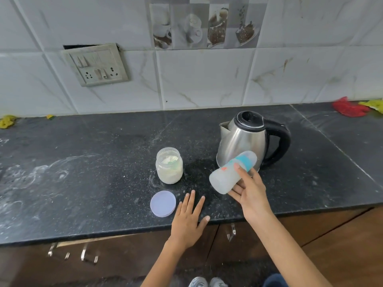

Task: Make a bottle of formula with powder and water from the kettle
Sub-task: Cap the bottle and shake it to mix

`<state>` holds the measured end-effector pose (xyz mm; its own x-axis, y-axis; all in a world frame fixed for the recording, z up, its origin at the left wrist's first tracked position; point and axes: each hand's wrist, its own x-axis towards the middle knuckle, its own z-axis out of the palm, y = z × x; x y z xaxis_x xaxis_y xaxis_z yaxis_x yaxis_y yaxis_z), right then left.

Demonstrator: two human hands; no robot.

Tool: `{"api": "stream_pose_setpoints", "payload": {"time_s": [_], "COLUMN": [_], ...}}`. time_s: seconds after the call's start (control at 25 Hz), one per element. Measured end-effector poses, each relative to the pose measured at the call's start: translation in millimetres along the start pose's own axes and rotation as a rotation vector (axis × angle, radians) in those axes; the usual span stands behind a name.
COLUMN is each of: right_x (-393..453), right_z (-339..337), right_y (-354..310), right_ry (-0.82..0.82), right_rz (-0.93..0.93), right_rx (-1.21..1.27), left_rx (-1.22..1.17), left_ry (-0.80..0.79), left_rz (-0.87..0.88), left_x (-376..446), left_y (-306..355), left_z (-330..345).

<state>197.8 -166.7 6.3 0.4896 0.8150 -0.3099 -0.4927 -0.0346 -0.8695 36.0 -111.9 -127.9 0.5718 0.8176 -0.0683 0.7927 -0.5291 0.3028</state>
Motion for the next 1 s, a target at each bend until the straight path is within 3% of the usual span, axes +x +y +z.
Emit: {"api": "stream_pose_setpoints", "payload": {"time_s": [0.2, 0.28, 0.36, 0.52, 0.68, 0.76, 0.84, 0.92, 1.0], "right_x": [-23, -6, -1, -29, -7, -16, -35, -38, -31], "right_z": [5, -2, -4, 4, -3, 1, 10, 10, 7], "right_y": [13, 5, -3, 13, -4, 2, 12, 11, 6], "right_ry": [-0.217, -0.081, -0.052, -0.282, -0.056, -0.166, -0.297, -0.303, -0.269], "right_rz": [0.08, 0.054, 0.062, 0.094, 0.045, 0.088, 0.135, 0.144, 0.151], "right_rx": [-0.189, -0.006, 0.093, -0.21, 0.003, -0.117, -0.267, -0.28, -0.2], "left_rx": [-0.026, -0.069, -0.08, -0.188, -0.041, -0.147, -0.272, -0.307, -0.321], "left_ry": [0.031, -0.004, 0.031, 0.149, 0.168, 0.143, 0.219, 0.213, -0.022], "left_rz": [0.019, 0.014, 0.014, 0.06, 0.098, 0.069, 0.029, 0.055, 0.039], "left_x": [-2, -1, -2, -4, 3, -2, -7, -8, -1], "left_y": [-2, -2, 0, 1, -1, 0, -3, -6, -2], "left_z": [3, 1, 1, -5, 4, 3, 8, 11, 4]}}
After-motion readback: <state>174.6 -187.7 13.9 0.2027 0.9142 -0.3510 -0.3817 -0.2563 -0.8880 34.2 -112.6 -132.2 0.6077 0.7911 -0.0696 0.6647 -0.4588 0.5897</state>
